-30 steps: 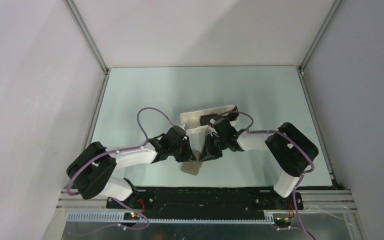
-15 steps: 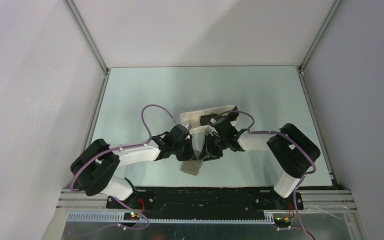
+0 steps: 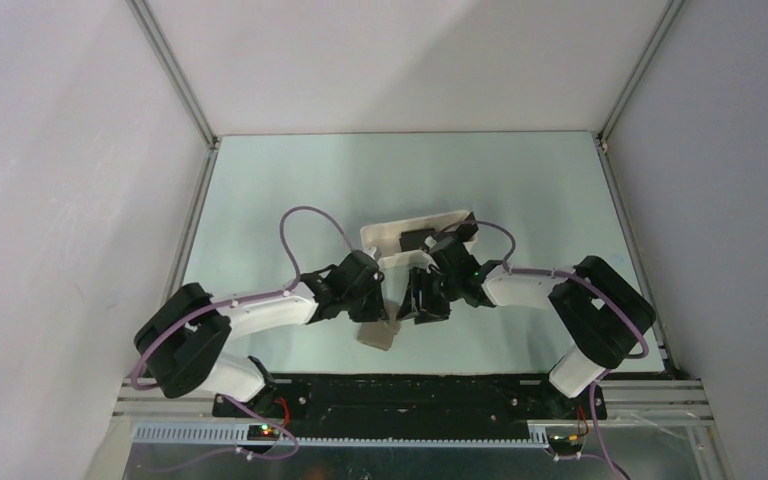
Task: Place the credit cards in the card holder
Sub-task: Close the card holder at the center of the board.
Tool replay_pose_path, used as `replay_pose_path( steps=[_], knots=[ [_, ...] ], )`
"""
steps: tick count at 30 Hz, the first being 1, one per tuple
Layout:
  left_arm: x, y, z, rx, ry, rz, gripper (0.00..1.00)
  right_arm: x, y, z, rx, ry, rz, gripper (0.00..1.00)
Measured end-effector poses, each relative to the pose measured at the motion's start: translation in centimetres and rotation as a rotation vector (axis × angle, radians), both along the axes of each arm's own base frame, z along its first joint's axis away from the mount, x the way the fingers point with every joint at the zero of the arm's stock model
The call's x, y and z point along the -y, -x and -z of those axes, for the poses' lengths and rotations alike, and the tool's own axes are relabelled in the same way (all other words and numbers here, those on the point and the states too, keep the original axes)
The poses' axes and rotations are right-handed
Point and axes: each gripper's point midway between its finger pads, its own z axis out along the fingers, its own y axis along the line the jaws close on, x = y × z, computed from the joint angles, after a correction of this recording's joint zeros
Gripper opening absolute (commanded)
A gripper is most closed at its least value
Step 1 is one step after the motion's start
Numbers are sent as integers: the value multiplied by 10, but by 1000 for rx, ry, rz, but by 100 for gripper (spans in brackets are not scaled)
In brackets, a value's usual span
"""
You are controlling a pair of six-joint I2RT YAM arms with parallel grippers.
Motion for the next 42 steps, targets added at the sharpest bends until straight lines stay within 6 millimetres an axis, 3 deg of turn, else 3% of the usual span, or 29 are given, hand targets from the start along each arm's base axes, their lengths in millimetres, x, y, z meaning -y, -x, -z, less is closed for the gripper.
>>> replay_pose_path(
  steps=[9,19,22,27,31,42],
  knots=[
    [-15,0,-6,42,-55,12,39,11,13,4,42,58,-38,34],
    [-21,-8,-30,87,-2,-29,67,2,28,2,55,28,-112,0],
    [-31,-13,-35,95,24,-70,71,-1,29,-4,66,8,-120,0],
    [-46,-8,-21,39,20,-99,78,-10,26,-19,105,-51,-132,0],
    [-45,-1,-14,-5,39,-81,79,-15,25,-24,116,-81,-141,0],
    [-32,10,-3,-73,129,-54,75,-20,22,-4,73,-62,-149,0]
  ],
)
